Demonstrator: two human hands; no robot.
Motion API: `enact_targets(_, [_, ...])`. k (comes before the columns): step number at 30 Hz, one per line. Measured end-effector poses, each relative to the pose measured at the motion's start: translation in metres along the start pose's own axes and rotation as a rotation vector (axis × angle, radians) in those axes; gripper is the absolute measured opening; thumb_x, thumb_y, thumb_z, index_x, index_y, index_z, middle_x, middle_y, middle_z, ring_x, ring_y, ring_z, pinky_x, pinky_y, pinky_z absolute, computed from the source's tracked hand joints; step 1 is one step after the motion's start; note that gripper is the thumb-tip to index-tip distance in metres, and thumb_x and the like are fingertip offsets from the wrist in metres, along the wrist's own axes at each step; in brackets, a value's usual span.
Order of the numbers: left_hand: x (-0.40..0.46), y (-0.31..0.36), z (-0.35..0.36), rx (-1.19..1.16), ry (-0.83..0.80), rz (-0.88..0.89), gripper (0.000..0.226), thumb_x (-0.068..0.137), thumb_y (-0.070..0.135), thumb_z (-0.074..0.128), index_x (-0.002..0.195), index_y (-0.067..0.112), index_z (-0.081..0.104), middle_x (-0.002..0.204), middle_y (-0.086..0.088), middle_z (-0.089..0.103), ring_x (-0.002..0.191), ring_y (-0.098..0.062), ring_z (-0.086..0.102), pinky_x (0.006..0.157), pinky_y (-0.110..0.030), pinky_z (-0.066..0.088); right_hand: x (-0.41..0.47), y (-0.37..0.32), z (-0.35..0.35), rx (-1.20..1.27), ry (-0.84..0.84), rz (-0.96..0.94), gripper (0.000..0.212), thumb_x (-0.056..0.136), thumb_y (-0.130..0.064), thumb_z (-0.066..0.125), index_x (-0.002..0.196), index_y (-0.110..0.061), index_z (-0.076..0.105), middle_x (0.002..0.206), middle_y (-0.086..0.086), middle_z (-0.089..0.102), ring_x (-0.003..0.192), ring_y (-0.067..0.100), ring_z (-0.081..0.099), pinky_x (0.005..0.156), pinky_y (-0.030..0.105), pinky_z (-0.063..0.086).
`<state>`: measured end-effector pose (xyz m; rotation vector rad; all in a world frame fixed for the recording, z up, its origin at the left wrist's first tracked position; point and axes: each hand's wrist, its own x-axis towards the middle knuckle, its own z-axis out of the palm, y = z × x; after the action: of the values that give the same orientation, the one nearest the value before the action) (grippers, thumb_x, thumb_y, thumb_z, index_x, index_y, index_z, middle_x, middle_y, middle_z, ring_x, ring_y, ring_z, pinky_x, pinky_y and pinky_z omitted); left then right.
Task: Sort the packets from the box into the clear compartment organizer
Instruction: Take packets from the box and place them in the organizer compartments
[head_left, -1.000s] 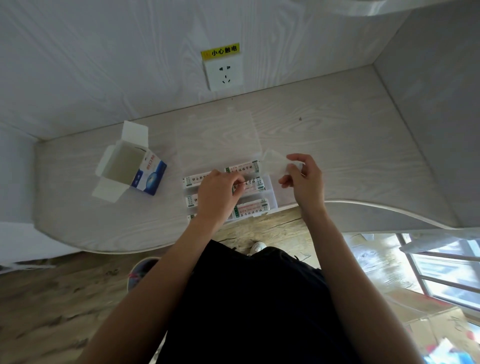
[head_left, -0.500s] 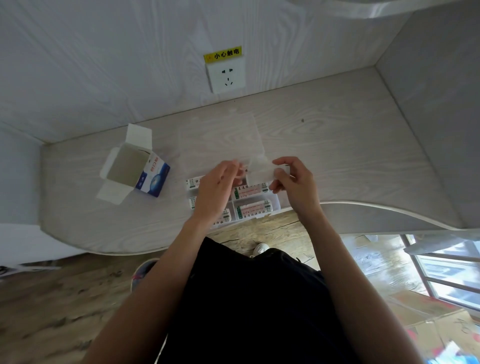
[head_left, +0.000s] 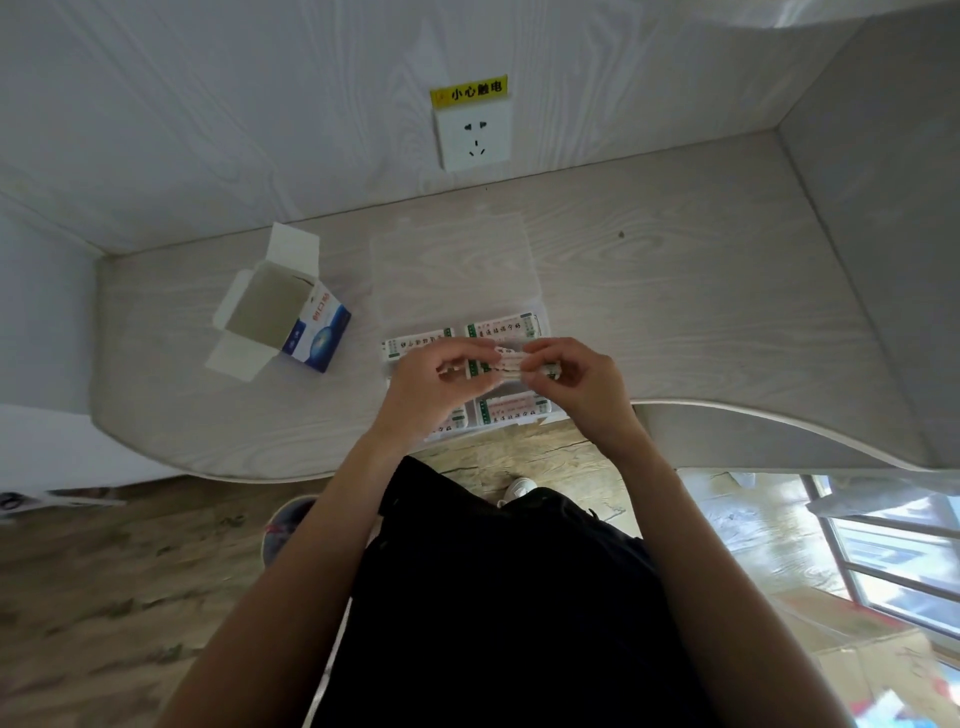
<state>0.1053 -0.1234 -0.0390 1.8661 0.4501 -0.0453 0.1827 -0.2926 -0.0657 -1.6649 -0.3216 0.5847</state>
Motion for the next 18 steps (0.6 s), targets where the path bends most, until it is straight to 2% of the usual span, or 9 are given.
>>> enact_targets(2, [-0.003, -0.006, 0.007, 0.126, 0.016, 0.085, 0.017, 0.080, 0.015, 0.072, 0.096, 0.018, 0.070, 0.105, 0.012, 0.066, 0.089, -0.005, 0.063, 0.082, -0.019, 0.052, -0.002, 0.008, -0.002, -0.134, -0.019, -0.023, 0.011, 0.077, -0.002, 0.072, 0.086, -0.009, 0.070, 0.102, -0.002, 0.065, 0.087, 0.007, 0.063, 0.075, 0.024, 0.053])
enact_targets(4, [-0.003, -0.011, 0.015, 0.227, 0.066, 0.148, 0.014, 0.080, 0.012, 0.071, 0.095, 0.013, 0.069, 0.104, 0.004, 0.067, 0.090, -0.004, 0.062, 0.083, -0.015, 0.051, -0.005, 0.012, -0.002, -0.199, -0.022, -0.032, 0.011, 0.079, -0.007, 0.072, 0.086, -0.015, 0.071, 0.101, -0.004, 0.064, 0.084, 0.009, 0.062, 0.073, 0.024, 0.052])
enact_targets(7, [-0.003, -0.014, 0.027, 0.266, 0.131, 0.152, 0.019, 0.079, 0.010, 0.072, 0.096, 0.015, 0.067, 0.102, 0.003, 0.065, 0.087, -0.006, 0.061, 0.080, -0.017, 0.051, -0.008, 0.014, -0.006, -0.192, 0.054, 0.017, 0.016, 0.082, -0.007, 0.070, 0.090, -0.019, 0.066, 0.094, -0.004, 0.066, 0.078, 0.026, 0.063, 0.070, 0.036, 0.055])
enact_targets(9, [-0.005, -0.017, 0.034, 0.317, 0.155, 0.157, 0.030, 0.078, 0.013, 0.073, 0.106, 0.015, 0.062, 0.107, 0.002, 0.062, 0.089, -0.008, 0.060, 0.080, -0.019, 0.051, -0.008, 0.014, -0.008, -0.214, 0.064, 0.040, 0.021, 0.082, -0.006, 0.069, 0.095, -0.020, 0.062, 0.091, -0.009, 0.065, 0.082, 0.018, 0.067, 0.075, 0.032, 0.058])
enact_targets(12, [-0.011, -0.021, 0.036, 0.405, 0.178, 0.196, 0.046, 0.077, 0.017, 0.074, 0.119, 0.014, 0.056, 0.111, 0.000, 0.061, 0.091, -0.009, 0.058, 0.082, -0.021, 0.051, -0.009, 0.014, -0.009, -0.306, 0.038, 0.009, 0.019, 0.083, -0.005, 0.067, 0.098, -0.018, 0.066, 0.087, -0.013, 0.065, 0.081, 0.010, 0.066, 0.074, 0.024, 0.057])
enact_targets(15, [-0.012, -0.032, 0.028, 0.636, 0.215, 0.256, 0.047, 0.074, 0.025, 0.076, 0.116, 0.014, 0.059, 0.111, -0.002, 0.063, 0.104, -0.020, 0.056, 0.095, -0.034, 0.041, -0.008, 0.015, -0.009, -0.397, 0.032, -0.062, 0.019, 0.084, -0.003, 0.065, 0.098, -0.014, 0.069, 0.090, -0.008, 0.064, 0.078, 0.007, 0.062, 0.071, 0.019, 0.054])
enact_targets(18, [-0.012, -0.039, 0.022, 0.750, 0.214, 0.248, 0.043, 0.072, 0.029, 0.076, 0.111, 0.016, 0.064, 0.111, -0.003, 0.063, 0.104, -0.024, 0.054, 0.093, -0.036, 0.040, -0.006, 0.017, -0.005, -0.487, 0.016, -0.114, 0.019, 0.083, 0.000, 0.064, 0.096, -0.012, 0.069, 0.092, -0.007, 0.063, 0.079, 0.006, 0.058, 0.070, 0.009, 0.048])
